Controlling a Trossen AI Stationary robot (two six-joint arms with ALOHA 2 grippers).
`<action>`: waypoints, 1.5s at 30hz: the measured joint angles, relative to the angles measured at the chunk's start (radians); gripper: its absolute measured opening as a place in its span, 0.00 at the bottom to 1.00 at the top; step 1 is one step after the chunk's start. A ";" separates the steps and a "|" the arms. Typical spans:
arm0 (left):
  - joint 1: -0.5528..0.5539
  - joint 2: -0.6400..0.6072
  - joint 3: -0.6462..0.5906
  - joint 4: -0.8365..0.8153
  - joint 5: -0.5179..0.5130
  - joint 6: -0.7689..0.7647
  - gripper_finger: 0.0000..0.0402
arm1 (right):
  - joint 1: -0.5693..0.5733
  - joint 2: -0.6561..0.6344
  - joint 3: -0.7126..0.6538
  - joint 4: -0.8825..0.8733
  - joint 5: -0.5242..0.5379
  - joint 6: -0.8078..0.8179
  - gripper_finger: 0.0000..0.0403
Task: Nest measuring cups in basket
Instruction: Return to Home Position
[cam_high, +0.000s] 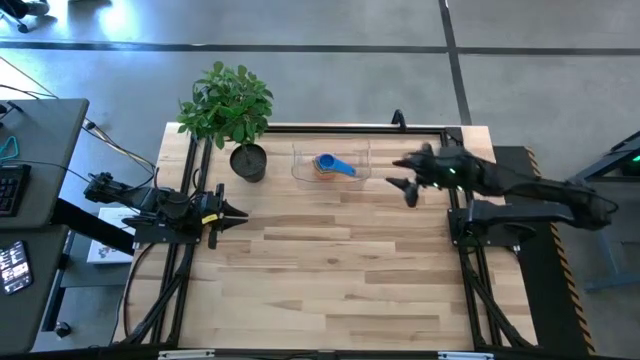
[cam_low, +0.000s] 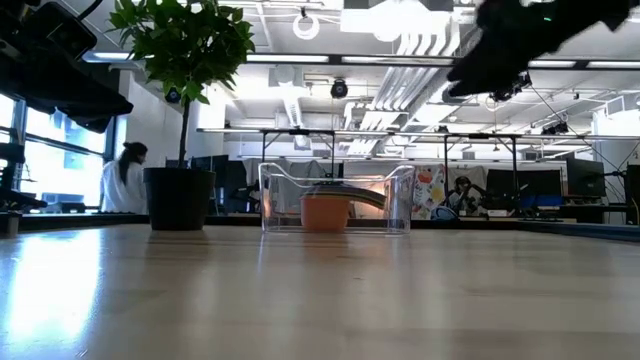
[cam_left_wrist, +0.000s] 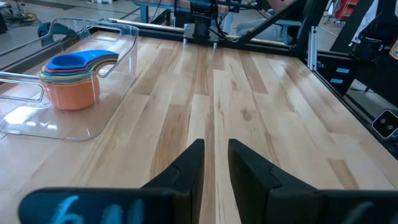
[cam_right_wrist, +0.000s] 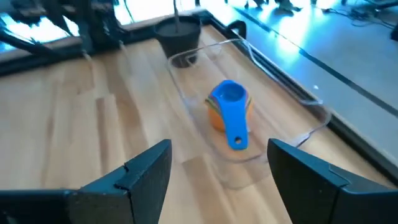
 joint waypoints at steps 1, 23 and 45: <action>0.000 0.000 0.000 0.000 0.000 0.000 0.16 | 0.004 -0.050 -0.046 0.021 -0.005 0.012 0.64; 0.000 0.000 0.000 0.000 0.000 0.000 0.16 | 0.099 -0.646 -0.588 0.129 -0.024 0.191 0.64; 0.000 0.001 0.000 0.000 0.000 0.000 0.16 | 0.099 -0.494 -0.604 0.191 0.007 0.380 0.64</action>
